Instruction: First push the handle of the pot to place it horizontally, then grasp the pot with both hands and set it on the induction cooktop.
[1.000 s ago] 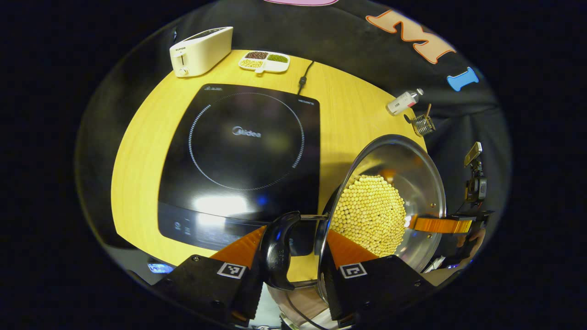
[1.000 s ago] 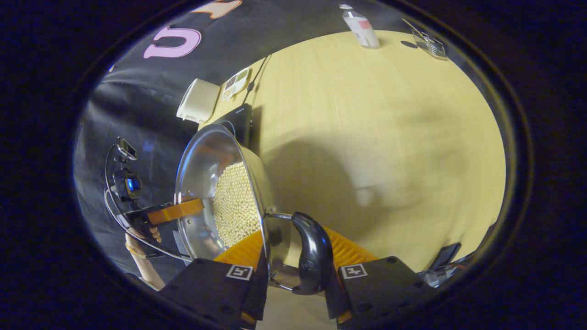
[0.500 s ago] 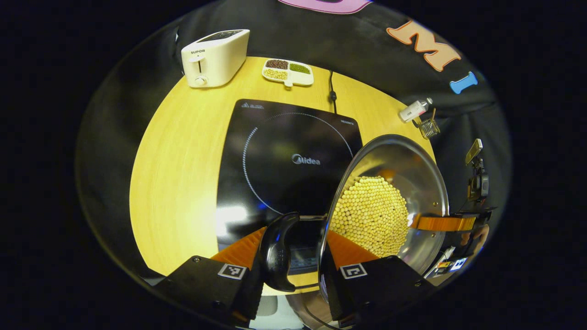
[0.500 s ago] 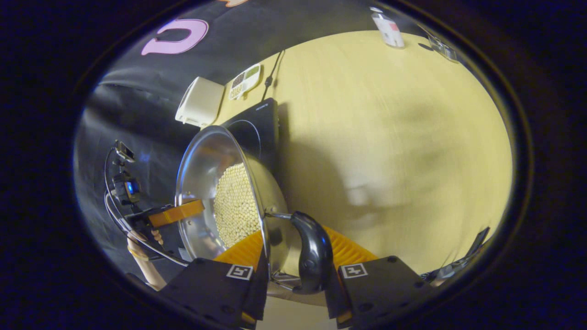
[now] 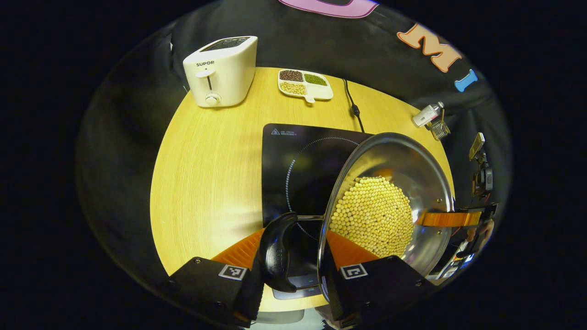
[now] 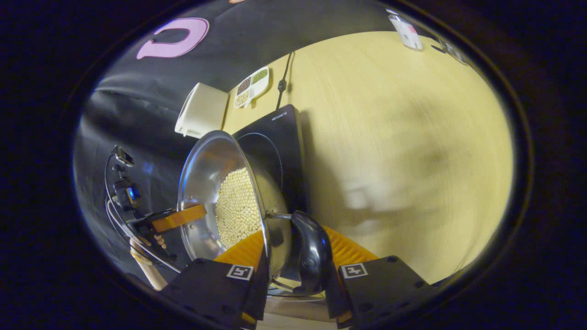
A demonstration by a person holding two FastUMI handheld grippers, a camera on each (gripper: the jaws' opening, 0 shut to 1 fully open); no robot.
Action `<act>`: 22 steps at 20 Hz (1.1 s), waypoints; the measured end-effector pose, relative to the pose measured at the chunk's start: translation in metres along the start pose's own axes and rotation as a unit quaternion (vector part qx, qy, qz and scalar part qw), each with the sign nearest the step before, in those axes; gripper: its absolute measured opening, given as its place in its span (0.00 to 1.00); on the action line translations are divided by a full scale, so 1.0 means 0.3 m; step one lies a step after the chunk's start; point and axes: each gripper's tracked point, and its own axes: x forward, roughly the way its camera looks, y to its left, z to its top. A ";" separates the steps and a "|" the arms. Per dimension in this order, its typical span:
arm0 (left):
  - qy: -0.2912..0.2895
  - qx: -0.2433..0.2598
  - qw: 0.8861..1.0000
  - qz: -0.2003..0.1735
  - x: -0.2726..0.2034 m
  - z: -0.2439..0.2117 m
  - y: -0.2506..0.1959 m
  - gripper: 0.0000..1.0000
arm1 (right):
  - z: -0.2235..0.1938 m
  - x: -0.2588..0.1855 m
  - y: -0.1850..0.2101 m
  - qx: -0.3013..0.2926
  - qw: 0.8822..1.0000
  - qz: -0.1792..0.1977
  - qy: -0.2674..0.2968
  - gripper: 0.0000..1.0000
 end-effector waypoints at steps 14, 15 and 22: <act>-0.044 0.018 0.998 0.034 0.080 0.117 0.099 0.63 | 0.113 0.137 0.047 0.019 0.999 0.006 -0.036 0.48; -0.046 0.022 0.998 0.036 0.081 0.120 0.107 0.64 | 0.115 0.144 0.050 0.021 0.999 0.007 -0.037 0.48; -0.053 0.001 0.997 0.047 0.095 0.120 0.123 0.66 | 0.148 0.166 0.056 0.032 0.998 0.002 -0.049 0.48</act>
